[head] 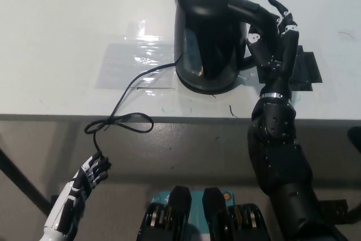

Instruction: A kettle and its base are kept separately on the desk infront of the robot and the robot uses its right hand to lift the kettle by its handle and places it on its base to align it correctly.

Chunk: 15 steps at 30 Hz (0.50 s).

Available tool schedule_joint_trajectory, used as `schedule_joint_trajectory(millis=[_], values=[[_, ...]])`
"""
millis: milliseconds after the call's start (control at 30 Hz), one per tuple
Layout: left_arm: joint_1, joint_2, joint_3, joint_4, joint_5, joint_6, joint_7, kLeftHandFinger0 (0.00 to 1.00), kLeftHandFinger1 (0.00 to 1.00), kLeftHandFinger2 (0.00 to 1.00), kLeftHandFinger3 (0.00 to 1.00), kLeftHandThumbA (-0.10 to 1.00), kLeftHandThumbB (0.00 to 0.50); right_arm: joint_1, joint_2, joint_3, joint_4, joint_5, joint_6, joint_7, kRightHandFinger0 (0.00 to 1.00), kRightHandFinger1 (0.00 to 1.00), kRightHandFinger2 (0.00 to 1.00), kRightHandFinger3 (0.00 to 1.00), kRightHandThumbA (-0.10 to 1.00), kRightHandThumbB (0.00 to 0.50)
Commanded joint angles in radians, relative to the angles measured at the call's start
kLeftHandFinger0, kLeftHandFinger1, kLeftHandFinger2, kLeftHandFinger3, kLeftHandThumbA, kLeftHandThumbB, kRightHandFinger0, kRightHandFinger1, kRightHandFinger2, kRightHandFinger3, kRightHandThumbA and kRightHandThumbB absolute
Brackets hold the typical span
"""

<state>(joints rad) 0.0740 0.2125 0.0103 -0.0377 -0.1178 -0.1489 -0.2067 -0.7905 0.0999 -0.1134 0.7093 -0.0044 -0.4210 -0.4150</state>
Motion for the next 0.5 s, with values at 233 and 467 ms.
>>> schedule_joint_trajectory(millis=[233,467], values=[[-0.026,0.014,0.006,-0.014,-0.022,-0.024,-0.018,1.00,1.00,1.00,1.00,1.00,0.203,0.025,-0.006,0.021,-0.088,0.005,-0.049,0.056,0.00,0.18,0.53,0.75,-0.10,0.068],[-0.029,0.019,0.007,-0.017,-0.017,-0.018,-0.017,1.00,1.00,1.00,1.00,1.00,0.200,0.003,-0.003,0.015,-0.042,0.000,-0.049,0.041,0.00,0.20,0.56,0.76,-0.10,0.081]])
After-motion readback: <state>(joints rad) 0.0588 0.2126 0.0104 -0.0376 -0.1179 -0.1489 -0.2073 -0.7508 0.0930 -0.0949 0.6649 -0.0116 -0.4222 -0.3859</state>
